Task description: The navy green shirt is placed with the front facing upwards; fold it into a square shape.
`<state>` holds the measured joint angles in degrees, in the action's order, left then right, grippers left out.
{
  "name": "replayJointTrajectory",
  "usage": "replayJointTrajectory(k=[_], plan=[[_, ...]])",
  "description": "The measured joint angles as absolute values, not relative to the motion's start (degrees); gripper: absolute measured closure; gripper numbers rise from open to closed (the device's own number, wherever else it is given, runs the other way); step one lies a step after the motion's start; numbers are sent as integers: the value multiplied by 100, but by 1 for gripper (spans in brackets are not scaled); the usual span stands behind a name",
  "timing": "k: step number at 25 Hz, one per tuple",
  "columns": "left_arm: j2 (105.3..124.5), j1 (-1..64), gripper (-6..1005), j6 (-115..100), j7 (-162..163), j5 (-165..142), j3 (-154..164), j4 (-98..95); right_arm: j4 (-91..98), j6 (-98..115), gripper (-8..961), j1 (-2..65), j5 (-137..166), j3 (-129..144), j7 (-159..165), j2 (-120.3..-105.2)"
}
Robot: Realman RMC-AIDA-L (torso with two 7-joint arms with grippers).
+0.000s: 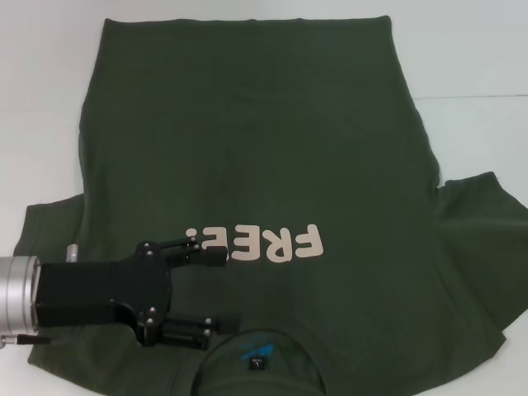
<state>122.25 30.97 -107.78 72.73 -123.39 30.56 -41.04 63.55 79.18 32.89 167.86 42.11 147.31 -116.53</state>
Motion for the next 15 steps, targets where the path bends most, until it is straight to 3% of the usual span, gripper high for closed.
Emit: replayJointTrajectory(k=[9,15], plan=[[12244,3093,64,-10775,7269,-12338,3044,-4105,6350,7747,934,3311,16761,4195,14768,-11576],[12268,3093,64,-10759,7260,-12265,3039,-4089,6651,8258,933,3469,16478,4230,14606,-11719]])
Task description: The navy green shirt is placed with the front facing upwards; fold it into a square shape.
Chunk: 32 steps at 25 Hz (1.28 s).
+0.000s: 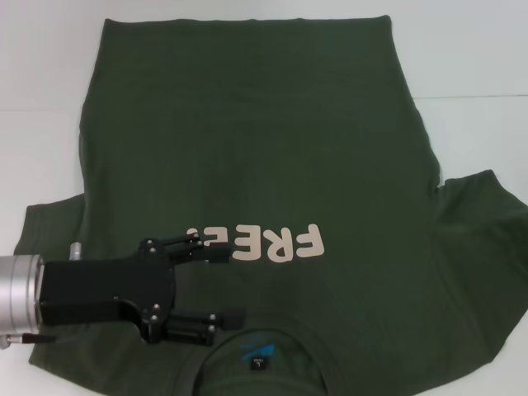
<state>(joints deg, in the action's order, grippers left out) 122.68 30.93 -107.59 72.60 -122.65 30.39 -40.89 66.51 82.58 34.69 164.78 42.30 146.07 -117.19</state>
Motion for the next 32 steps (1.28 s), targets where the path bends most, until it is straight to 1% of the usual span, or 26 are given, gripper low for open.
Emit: replayJointTrajectory(k=[5,9,14,21,32], plan=[[12288,3118,64,-10736,7259,-12261,3041,-4099,6948,8818,933,3733,16010,4468,14555,-11906],[12288,3133,64,-10689,7259,-12260,3041,-4102,6900,8941,934,3951,15740,5012,14663,-11987],[12287,3139,64,-10679,7259,-12260,3041,-4105,6814,8746,933,4144,15364,5970,14950,-11995],[12287,3147,65,-10660,7256,-12260,3041,-4105,6281,8518,934,4559,15306,6476,15019,-12010],[12294,3140,64,-10639,7195,-12246,3041,-4095,5989,8225,933,4737,15242,6652,15015,-12010]])
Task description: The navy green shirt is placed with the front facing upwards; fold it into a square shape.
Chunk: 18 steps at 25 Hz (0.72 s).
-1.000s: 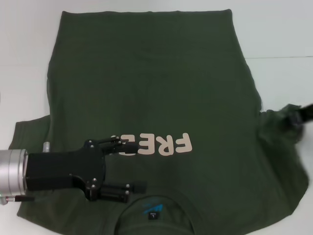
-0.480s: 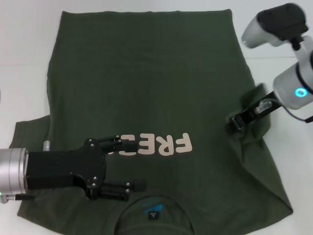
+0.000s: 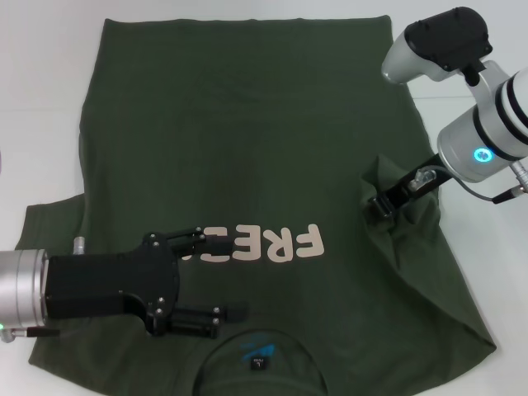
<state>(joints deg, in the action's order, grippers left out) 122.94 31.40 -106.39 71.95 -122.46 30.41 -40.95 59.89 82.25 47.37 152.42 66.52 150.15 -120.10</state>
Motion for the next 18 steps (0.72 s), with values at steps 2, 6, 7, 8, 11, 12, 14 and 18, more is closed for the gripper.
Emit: replayJointTrajectory(k=[2,6,7,8,11,12,14,18], plan=[[12295,3143,64,-10637,7192,-12245,3041,-4091,5976,8186,933,4753,15236,6716,15015,-12015],[12295,3146,64,-10635,7185,-12243,3042,-4088,5861,8130,934,4817,15228,6811,15020,-12017],[12296,3146,64,-10635,7182,-12243,3043,-4089,5812,8128,934,4836,15227,6814,15020,-12016],[12296,3146,64,-10634,7178,-12243,3043,-4089,5775,8121,934,4850,15221,6815,15017,-12016],[12296,3146,64,-10634,7142,-12243,3042,-4087,5682,8092,934,4879,15208,6819,14999,-12015],[12296,3146,65,-10634,7131,-12243,3041,-4086,5667,8082,934,4880,15206,6824,14997,-12014],[12295,3147,65,-10634,7121,-12243,3041,-4080,5658,8044,934,4882,15205,6833,15000,-12014],[12296,3147,65,-10634,7113,-12243,3041,-4072,5582,7969,933,4891,15144,6842,14989,-12014]])
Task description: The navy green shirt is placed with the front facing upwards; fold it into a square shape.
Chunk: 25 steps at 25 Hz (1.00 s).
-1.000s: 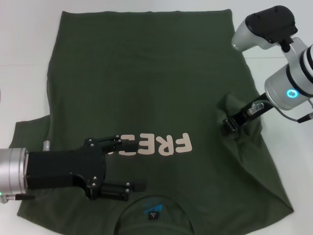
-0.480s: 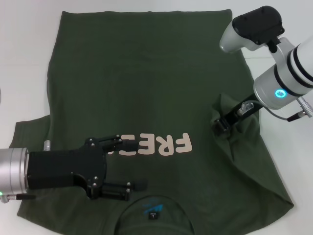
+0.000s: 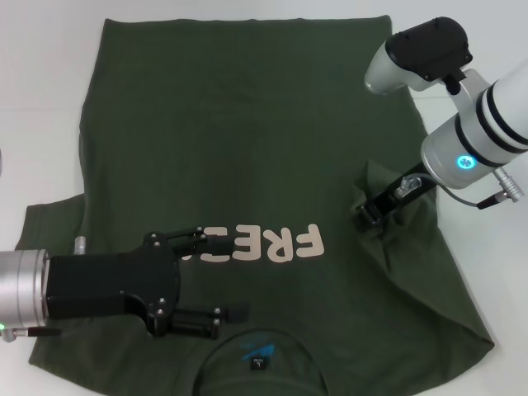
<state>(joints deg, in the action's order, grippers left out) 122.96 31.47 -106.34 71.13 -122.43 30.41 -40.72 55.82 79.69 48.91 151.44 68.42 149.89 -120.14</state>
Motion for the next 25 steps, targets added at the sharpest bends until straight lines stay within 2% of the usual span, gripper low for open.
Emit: replayJointTrajectory(k=[9,20,25], plan=[[12299,3147,65,-10620,7053,-12243,3041,-4066,5350,7809,933,4972,15006,7089,14953,-12012],[12308,3141,65,-10617,7040,-12243,3041,-4060,4970,7530,827,5216,14963,7118,14908,-12004],[12314,3133,65,-10620,7040,-12243,3041,-4060,5151,7471,627,5109,14858,7012,14855,-11965]])
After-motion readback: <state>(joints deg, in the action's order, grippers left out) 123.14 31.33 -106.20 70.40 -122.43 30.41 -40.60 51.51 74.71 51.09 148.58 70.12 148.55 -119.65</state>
